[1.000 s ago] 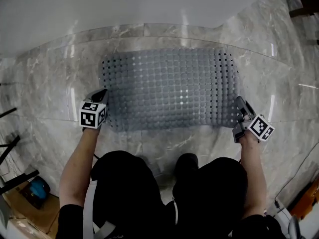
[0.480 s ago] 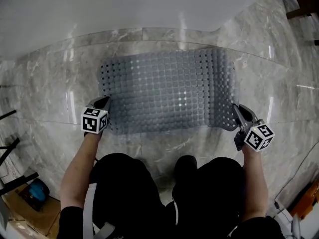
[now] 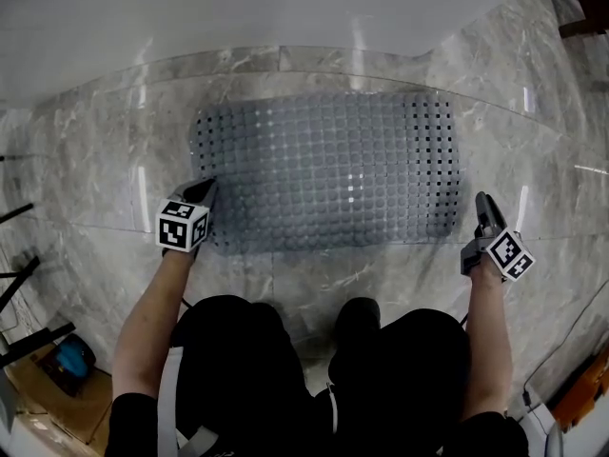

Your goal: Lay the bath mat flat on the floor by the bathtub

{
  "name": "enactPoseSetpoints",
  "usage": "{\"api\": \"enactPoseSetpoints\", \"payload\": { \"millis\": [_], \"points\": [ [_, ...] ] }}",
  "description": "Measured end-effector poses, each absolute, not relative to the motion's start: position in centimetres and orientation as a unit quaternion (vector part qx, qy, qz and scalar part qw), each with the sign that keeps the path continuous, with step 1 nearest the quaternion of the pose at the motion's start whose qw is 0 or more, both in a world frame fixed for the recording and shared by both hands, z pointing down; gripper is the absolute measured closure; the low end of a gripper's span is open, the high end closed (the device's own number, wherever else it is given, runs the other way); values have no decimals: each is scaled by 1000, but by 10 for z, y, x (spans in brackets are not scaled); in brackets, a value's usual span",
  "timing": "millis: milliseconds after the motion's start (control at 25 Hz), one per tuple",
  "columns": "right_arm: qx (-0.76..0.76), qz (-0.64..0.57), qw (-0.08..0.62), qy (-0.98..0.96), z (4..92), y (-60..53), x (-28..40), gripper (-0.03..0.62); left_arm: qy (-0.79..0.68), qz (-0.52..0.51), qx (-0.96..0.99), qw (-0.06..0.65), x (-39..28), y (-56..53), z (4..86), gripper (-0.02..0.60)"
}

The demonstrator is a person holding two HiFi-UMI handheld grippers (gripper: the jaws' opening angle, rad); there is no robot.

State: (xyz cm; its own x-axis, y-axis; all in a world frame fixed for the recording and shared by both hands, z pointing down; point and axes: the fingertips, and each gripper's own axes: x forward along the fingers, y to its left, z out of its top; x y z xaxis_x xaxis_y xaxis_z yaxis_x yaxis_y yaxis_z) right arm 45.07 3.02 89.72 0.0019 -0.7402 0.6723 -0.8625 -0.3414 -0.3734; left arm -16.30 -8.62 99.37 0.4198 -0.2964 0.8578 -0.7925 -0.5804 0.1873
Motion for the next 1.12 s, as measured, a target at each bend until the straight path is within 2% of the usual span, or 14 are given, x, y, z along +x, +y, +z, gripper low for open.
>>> {"api": "enactPoseSetpoints", "payload": {
  "millis": [400,680,920,1040,1120],
  "points": [
    [641,436,65,-628,949,-54,399,467,-340,402,792,308,-153,-84,981,572],
    [639,454,89,-615,973,-46,395,519,-344,385,798,312,-141,-91,959,572],
    [636,471,121,-600,992,-45,392,525,-335,381,805,308,-130,-91,946,572],
    [643,474,126,-588,997,-44,397,585,-335,381,805,307,-130,-89,945,572],
    [641,477,128,-588,997,-44,399,600,-336,382,805,307,-131,-88,946,572]
  ]
}}
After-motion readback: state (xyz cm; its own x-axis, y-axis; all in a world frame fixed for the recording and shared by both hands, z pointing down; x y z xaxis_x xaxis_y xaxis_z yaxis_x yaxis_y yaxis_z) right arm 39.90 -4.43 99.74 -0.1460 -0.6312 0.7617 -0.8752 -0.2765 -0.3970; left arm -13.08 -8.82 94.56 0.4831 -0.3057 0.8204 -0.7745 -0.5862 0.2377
